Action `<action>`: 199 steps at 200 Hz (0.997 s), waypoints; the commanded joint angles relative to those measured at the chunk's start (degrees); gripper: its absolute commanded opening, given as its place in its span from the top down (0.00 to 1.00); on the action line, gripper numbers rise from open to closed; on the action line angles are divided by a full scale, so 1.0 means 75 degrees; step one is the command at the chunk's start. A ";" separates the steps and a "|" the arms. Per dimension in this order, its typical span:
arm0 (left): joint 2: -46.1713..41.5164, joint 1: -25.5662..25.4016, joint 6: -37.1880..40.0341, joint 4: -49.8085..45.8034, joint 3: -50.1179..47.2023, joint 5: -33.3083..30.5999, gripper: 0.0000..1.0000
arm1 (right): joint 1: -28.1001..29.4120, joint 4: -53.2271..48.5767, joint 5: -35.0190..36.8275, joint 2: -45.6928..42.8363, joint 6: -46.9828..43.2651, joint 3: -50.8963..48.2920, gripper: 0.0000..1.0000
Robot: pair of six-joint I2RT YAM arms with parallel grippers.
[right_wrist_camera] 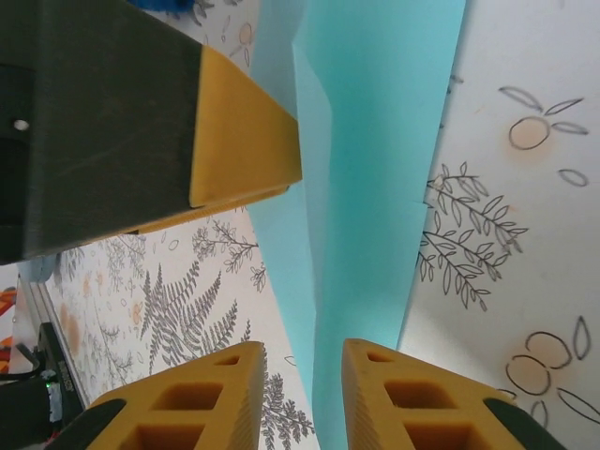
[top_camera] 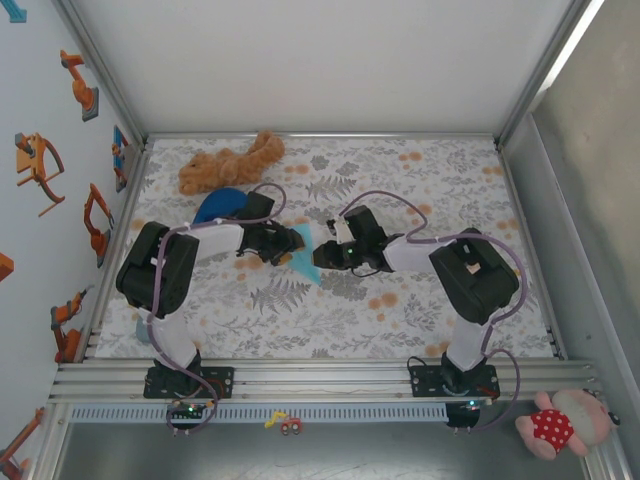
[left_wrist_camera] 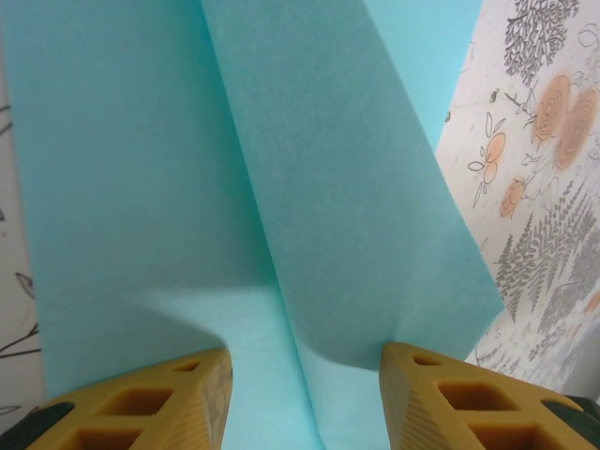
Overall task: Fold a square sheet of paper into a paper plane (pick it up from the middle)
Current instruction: Fourth fold the wing at the center of the table.
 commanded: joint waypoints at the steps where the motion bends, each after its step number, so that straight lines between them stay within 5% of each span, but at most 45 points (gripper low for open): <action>1: 0.0510 -0.0081 0.0198 -0.1245 0.0009 -0.0607 0.52 | 0.0012 -0.0155 0.0642 -0.0285 -0.0115 -0.0158 0.72; 199: 0.1466 -0.0285 0.0513 -0.2615 0.0806 -0.0841 0.48 | 0.0752 0.0483 0.1405 0.0645 0.0132 0.0362 0.75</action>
